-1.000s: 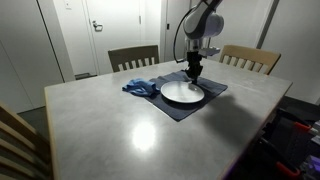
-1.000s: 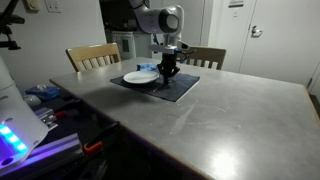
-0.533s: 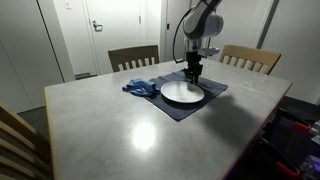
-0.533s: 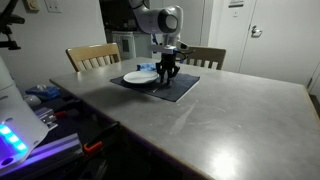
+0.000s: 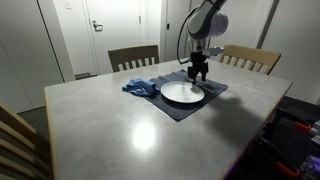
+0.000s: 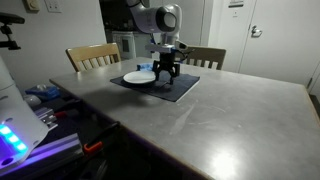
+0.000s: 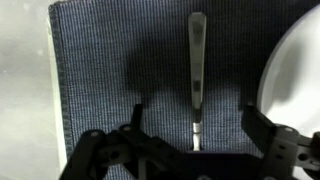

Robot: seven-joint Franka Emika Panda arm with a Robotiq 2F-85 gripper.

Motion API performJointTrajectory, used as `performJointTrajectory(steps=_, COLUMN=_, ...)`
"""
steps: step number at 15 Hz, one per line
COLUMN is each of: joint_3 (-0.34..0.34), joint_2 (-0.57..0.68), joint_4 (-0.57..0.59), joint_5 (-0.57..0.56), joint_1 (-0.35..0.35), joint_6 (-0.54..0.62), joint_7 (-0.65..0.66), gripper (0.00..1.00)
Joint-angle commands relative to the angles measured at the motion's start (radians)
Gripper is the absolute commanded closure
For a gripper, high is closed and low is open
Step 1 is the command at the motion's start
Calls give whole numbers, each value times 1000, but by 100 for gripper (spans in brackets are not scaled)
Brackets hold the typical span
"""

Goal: Remove the fork from the white plate and place it on the placemat

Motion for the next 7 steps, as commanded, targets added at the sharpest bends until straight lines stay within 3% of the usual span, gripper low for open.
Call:
performJointTrajectory(steps=1, joint_3=-12, joint_2=-75, joint_4=-75, joint_5=-12, joint_1=10, joint_6=-14, joint_7=17, gripper=0)
performJointTrajectory(steps=7, joint_3=-7, joint_2=-133, joint_4=-126, joint_5=-10, joint_1=9, joint_6=-30, joint_7=9, gripper=0)
